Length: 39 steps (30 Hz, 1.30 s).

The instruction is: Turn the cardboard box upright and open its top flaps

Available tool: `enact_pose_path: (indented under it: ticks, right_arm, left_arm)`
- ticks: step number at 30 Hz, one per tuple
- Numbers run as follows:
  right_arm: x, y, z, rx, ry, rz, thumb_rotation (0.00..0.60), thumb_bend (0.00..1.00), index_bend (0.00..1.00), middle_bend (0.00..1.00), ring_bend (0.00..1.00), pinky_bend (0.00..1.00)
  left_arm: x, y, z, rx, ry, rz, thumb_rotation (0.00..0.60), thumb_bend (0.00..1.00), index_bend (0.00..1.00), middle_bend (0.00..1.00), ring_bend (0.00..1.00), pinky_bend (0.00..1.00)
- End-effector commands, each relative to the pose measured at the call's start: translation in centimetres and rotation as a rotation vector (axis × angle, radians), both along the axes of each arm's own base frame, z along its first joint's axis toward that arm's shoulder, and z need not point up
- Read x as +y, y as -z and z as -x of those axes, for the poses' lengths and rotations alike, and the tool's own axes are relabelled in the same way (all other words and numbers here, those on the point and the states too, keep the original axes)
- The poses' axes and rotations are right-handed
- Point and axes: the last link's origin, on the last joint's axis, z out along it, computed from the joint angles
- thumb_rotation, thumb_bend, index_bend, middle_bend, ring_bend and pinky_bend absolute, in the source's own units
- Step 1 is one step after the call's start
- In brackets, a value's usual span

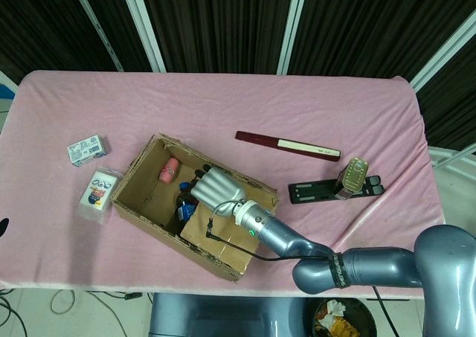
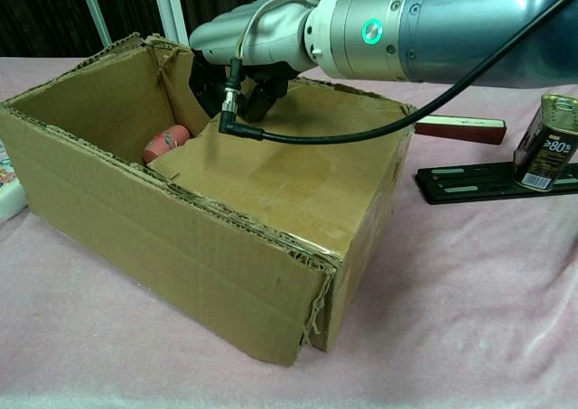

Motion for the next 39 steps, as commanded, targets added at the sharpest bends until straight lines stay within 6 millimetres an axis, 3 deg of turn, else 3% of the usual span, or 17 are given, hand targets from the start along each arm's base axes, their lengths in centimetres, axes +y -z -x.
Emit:
enact_pose_path:
  ticks: [1,25,34,39]
  right_arm:
    - [0.2,-0.2,-0.1,0.018,-0.033,0.019,0.6,0.92,0.59,0.41,0.25,0.27]
    - [1.4,-4.8,-2.0,0.093,-0.152,0.158,0.6,0.92,0.61,0.4,0.24,0.26]
    - [1.8,-6.7,-1.7,0.174,-0.184,0.206,0.6,0.86,0.61,0.38,0.21,0.25]
    - [2.3,-7.7,-1.6,0.216,-0.194,0.225,0.6,0.75,0.6,0.37,0.21,0.25]
  left_arm:
    - [0.0,0.0,0.0,0.0,0.002,-0.001,0.6,0.26,0.07,0.09,0.03,0.04]
    - [-0.2,0.0,-0.4,-0.009,0.031,0.002,0.6,0.26,0.07,0.09,0.03,0.05]
    - [-0.2,-0.2,-0.5,-0.009,0.035,0.004,0.6,0.26,0.07,0.09,0.03,0.05]
    - [-0.3,-0.2,-0.5,-0.008,0.037,0.006,0.6,0.26,0.07,0.09,0.03,0.05]
